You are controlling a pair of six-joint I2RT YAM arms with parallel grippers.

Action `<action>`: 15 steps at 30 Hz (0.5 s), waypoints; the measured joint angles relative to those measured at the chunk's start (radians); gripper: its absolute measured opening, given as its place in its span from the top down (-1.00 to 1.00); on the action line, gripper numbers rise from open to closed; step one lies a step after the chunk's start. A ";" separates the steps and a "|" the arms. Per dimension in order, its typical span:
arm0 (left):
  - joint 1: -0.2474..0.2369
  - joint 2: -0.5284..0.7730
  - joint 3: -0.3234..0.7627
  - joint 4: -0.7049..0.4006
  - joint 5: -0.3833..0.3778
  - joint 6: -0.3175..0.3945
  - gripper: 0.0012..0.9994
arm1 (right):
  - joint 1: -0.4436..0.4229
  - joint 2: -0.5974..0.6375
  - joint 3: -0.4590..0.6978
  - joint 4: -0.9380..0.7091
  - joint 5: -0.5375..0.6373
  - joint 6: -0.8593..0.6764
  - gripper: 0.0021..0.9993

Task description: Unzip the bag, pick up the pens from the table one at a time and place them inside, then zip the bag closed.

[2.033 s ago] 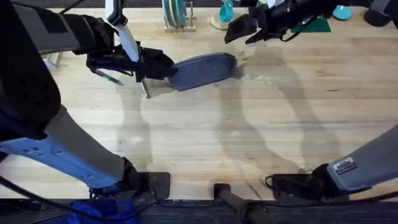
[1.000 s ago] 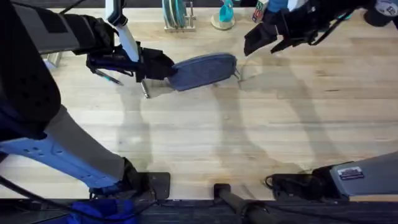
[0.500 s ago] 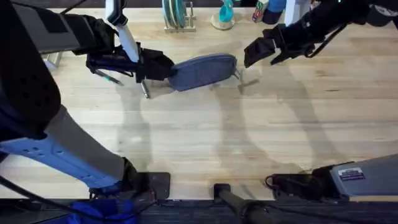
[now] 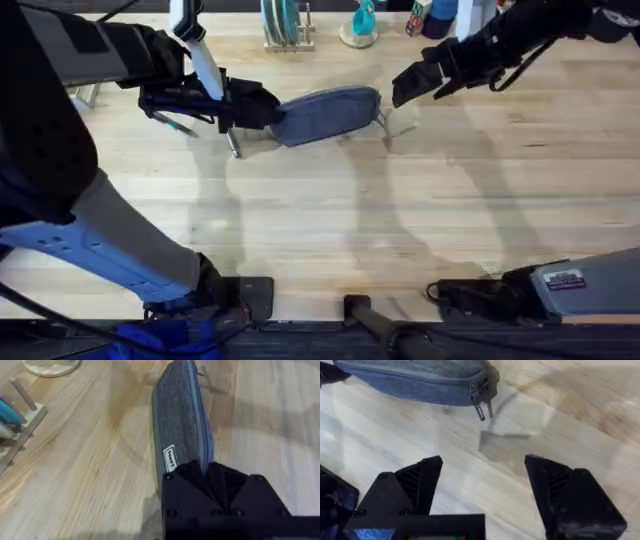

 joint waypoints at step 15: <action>0.000 0.000 0.000 0.000 0.000 0.000 0.92 | 0.069 0.058 -0.002 0.112 0.001 -0.002 -0.99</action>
